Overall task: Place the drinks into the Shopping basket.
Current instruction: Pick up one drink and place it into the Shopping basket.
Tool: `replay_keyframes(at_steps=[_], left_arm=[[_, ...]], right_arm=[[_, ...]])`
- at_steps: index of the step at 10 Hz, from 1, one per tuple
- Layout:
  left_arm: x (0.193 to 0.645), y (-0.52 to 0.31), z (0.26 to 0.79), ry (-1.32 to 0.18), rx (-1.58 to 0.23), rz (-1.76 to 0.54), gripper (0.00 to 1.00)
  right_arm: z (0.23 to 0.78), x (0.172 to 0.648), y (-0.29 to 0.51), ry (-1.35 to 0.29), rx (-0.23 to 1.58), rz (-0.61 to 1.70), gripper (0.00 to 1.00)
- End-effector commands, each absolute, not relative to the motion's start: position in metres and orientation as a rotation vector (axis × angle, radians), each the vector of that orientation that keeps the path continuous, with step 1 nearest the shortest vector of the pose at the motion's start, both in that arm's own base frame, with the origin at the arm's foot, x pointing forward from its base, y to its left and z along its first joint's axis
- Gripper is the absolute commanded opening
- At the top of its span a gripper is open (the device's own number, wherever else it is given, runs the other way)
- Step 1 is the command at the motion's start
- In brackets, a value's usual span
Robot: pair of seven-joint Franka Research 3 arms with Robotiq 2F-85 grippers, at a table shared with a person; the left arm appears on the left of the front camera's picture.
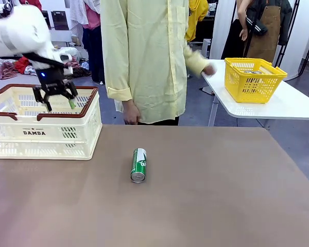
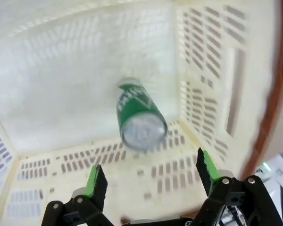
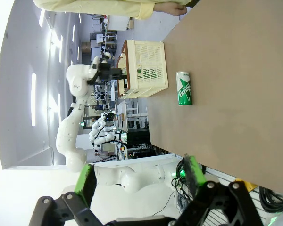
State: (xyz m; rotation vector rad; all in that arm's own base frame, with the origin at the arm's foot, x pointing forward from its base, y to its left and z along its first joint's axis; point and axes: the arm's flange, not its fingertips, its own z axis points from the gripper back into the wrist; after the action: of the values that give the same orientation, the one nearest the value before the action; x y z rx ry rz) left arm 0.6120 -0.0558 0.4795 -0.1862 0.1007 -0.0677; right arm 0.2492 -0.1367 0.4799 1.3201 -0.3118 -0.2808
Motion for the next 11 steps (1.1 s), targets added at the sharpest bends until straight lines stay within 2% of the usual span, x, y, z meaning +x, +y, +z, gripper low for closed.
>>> replay_keyframes(at_steps=[1,3,4,6,9,10,11], left_arm=[[0.564,-0.030,0.539,0.015,-0.384,-0.204,1.00],[0.514,-0.007,0.583,-0.136,-0.699,-0.170,1.00],[0.486,0.008,0.589,-0.150,-0.869,-0.205,1.00],[0.425,0.051,0.567,-0.151,-1.173,-0.219,1.00],[0.337,0.133,0.500,-0.251,-1.470,-0.269,1.00],[0.327,0.155,0.483,-0.297,-1.546,-0.229,1.00],[0.326,0.169,0.471,-0.278,-1.555,-0.242,1.00]], right_arm=[[0.485,0.250,-0.135,-0.316,1.337,-0.292,1.00],[0.485,0.250,-0.135,-0.316,1.337,-0.292,1.00],[0.485,0.250,-0.135,-0.316,1.337,-0.292,1.00],[0.485,0.250,-0.135,-0.316,1.337,-0.292,1.00],[0.485,0.250,-0.135,-0.316,1.337,-0.292,1.00],[0.485,0.250,-0.135,-0.316,1.337,-0.292,1.00],[0.485,0.250,-0.135,-0.316,1.337,-0.292,1.00]])
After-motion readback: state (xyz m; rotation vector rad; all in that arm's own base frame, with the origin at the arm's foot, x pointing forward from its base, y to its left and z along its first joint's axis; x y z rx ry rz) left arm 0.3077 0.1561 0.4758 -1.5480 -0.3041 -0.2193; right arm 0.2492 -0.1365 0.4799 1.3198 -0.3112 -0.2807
